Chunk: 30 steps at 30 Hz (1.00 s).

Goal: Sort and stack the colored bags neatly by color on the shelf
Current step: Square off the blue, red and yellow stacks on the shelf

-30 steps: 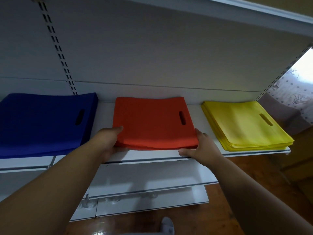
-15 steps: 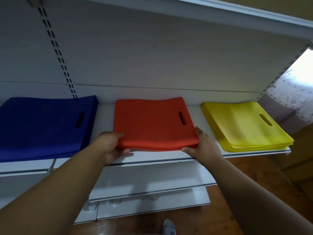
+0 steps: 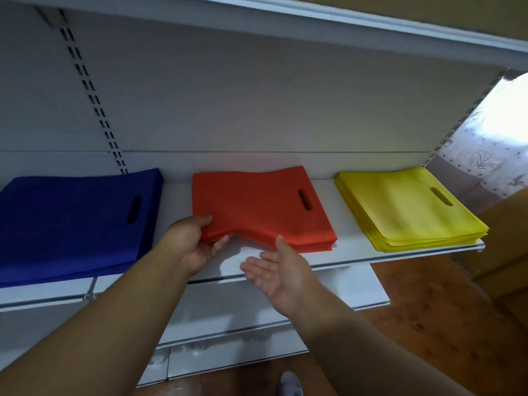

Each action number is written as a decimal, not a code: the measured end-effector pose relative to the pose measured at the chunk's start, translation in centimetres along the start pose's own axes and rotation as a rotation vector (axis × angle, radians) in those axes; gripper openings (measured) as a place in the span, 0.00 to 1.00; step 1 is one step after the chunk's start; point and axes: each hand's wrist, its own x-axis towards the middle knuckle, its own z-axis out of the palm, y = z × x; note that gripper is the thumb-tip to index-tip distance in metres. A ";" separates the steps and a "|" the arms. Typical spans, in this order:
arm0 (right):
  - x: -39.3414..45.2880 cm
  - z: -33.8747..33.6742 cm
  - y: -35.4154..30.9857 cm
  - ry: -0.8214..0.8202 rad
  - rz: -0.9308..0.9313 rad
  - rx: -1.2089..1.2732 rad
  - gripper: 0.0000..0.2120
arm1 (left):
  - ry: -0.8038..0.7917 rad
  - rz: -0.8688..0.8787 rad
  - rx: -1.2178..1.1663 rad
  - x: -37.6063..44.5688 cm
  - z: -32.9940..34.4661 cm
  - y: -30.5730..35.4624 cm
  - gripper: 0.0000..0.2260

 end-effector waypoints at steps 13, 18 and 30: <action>4.0 -3.4 -8.8 0.054 -0.100 0.517 0.17 | 0.056 -0.040 0.134 1.3 -2.0 -0.5 0.07; 3.2 -7.0 -9.7 0.030 -0.062 0.211 0.29 | 0.079 -0.022 0.184 1.6 -2.1 -0.1 0.05; 6.2 -6.9 -13.2 0.044 -0.121 -0.498 0.14 | 0.184 0.150 0.483 2.5 -1.5 0.0 0.11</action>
